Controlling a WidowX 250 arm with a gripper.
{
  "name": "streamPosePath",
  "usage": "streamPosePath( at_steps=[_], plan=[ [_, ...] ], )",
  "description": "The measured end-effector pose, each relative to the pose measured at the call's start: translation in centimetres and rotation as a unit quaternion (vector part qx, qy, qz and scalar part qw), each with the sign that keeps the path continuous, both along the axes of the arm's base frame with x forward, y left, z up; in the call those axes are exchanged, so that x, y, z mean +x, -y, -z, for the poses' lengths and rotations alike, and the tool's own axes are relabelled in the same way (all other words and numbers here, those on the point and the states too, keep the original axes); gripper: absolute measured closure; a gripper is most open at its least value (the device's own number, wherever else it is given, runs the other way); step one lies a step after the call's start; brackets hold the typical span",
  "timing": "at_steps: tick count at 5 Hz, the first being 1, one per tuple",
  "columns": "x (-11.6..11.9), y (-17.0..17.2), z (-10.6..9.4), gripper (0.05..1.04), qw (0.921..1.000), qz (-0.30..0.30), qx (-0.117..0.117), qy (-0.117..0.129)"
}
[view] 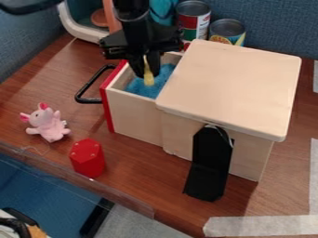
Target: Grab the yellow object and put it inside the drawer
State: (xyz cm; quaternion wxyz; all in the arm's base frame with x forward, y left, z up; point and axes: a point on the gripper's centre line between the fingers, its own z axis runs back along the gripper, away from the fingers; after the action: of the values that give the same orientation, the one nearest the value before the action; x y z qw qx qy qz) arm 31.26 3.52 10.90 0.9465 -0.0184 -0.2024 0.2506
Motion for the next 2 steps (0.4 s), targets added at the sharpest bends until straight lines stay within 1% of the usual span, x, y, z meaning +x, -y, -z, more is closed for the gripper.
streamPosePath(
  at_steps=[1,2],
  plan=[
    [0.13,-0.21,-0.06,0.587,1.0000,0.000,-0.005,0.006],
    [0.10,-0.75,0.00,0.267,1.0000,-0.003,-0.004,0.009]
  ],
)
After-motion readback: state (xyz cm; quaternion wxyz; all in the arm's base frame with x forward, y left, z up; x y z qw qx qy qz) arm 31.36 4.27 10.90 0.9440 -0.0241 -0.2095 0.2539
